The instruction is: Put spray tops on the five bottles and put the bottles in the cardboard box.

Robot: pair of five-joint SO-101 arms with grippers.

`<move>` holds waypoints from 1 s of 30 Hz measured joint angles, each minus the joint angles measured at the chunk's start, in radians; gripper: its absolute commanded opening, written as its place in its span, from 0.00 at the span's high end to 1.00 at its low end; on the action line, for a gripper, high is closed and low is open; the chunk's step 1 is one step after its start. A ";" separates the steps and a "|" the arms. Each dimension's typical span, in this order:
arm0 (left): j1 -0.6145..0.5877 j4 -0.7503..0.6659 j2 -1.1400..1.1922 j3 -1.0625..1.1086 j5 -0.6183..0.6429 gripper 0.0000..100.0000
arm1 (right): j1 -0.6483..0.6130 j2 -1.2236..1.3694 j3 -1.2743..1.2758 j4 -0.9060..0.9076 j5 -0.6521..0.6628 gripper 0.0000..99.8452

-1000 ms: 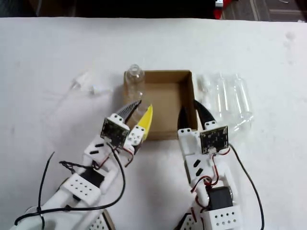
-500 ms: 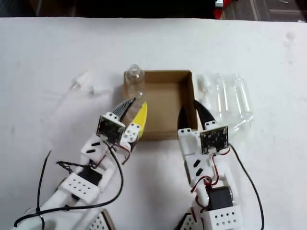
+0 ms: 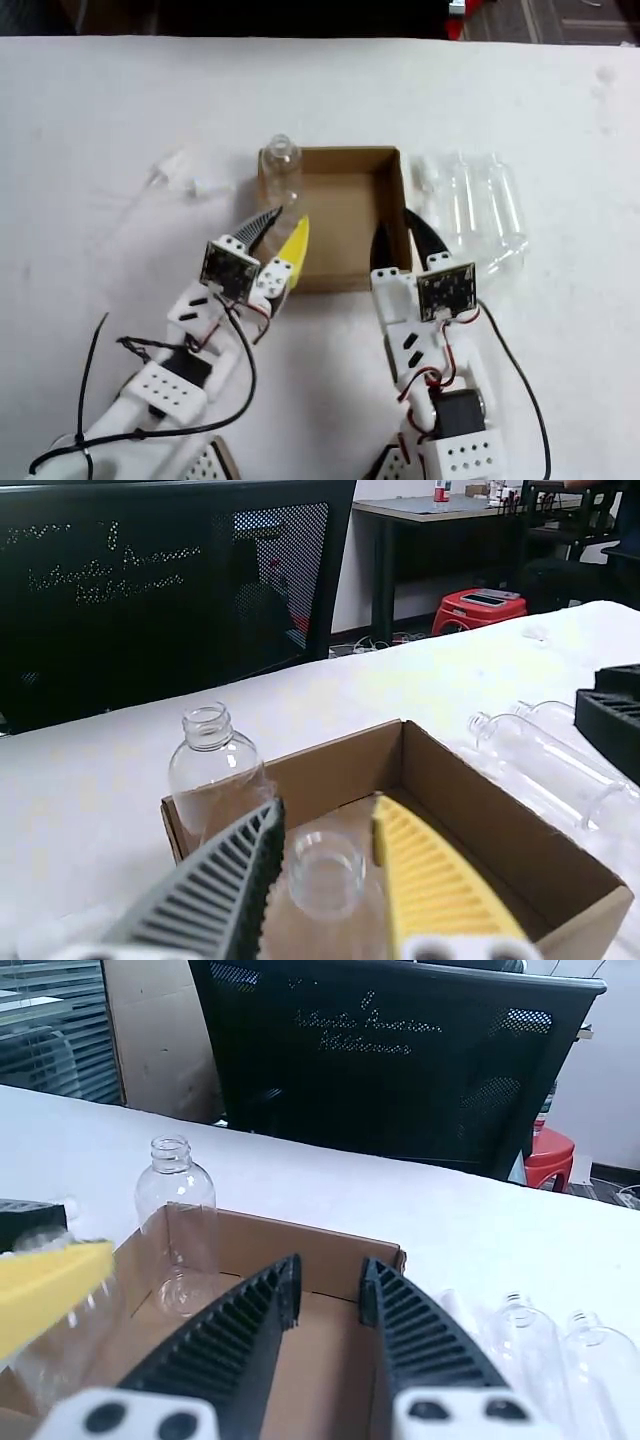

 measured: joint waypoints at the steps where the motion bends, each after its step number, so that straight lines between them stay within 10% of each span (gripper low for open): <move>1: 0.000 0.000 0.000 0.000 0.000 0.71 | 0.000 0.000 0.000 0.000 0.000 0.91; 30: -0.026 0.092 -0.173 0.006 0.172 0.77 | 0.000 0.000 0.000 0.000 0.000 0.91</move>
